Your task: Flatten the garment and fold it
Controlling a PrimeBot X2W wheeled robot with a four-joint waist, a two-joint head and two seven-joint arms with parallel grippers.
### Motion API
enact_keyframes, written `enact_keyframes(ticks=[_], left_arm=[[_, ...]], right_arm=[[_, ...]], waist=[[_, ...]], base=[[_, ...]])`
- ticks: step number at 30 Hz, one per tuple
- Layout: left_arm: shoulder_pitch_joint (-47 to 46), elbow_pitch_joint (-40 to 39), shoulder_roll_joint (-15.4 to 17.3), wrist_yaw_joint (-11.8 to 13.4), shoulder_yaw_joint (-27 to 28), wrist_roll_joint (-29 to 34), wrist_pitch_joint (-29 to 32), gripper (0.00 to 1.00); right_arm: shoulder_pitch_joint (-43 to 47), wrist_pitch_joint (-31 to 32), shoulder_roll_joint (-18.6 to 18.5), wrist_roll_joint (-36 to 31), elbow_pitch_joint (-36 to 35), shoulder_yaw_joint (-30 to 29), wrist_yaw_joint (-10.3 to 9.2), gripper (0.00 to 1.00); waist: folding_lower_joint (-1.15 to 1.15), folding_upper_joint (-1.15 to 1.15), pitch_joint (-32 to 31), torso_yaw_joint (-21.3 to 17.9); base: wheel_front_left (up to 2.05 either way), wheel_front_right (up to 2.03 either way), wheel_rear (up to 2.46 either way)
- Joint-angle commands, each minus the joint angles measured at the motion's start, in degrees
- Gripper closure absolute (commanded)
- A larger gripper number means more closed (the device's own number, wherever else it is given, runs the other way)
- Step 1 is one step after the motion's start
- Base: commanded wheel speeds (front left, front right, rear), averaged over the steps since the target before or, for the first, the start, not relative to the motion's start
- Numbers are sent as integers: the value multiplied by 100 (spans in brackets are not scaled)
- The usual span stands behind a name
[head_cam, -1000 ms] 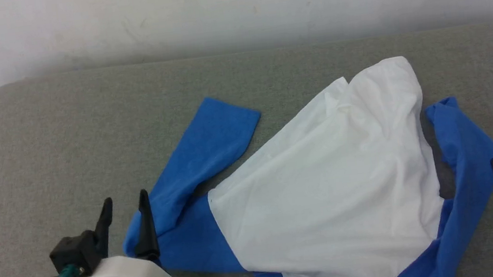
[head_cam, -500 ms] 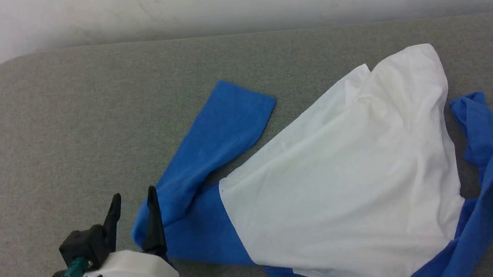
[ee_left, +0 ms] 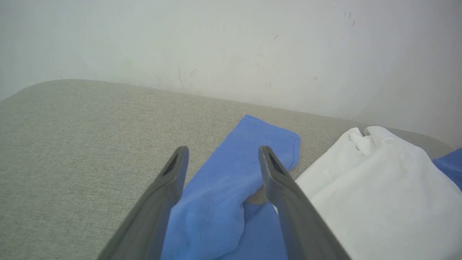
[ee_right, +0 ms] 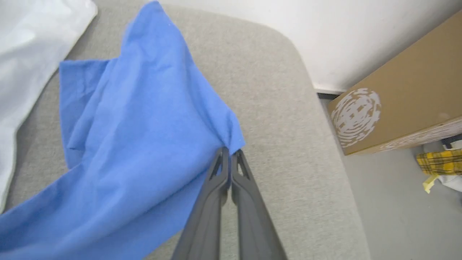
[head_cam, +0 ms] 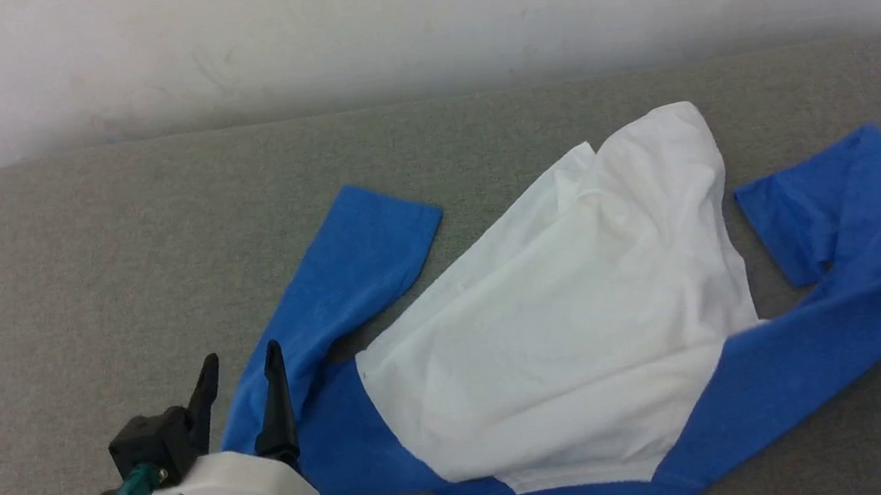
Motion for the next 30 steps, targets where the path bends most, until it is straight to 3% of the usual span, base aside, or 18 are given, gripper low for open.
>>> enact_keyframes(ticks=[1,7,11,17,18,19,24,30], left_arm=[[63,15,0,-9,4,-27,-38,0],[116,57,-30,-22,-36,-79,-64,0],[87,60,-34,-24,-53,-87,-75,0],[-53,88,-48,-68,-149,-79,-46,0],[-80,98,-49,-75,-166,-75,-40,0],[-104,109,-45,-82,-180,-71,-32,0],[-148,159,-14,-99,-214,-78,1,0],[-164,178,-13,-108,-260,-89,-8,0]], right_arm=[[96,-56,-49,-191,-249,-127,-13,100],[565,38,66,-709,-1262,-471,-13,100],[762,253,279,-756,-1554,-695,-13,100],[1077,700,595,-777,-1016,-1300,-13,100],[1137,764,633,-778,-837,-1356,-13,87],[1169,788,668,-765,-691,-1388,-13,1],[1036,482,786,-809,-561,-1636,-13,0],[752,377,736,-757,-1145,-1416,-13,0]], waist=[[0,0,-150,-169],[0,0,-140,-233],[0,0,-79,-236],[0,0,68,-152],[0,0,86,-135],[0,0,102,-125],[0,0,125,-131],[0,0,152,-112]], base=[[0,0,0],[0,0,0],[0,0,0],[0,0,0],[0,0,0],[0,0,0],[0,0,0],[0,0,0]])
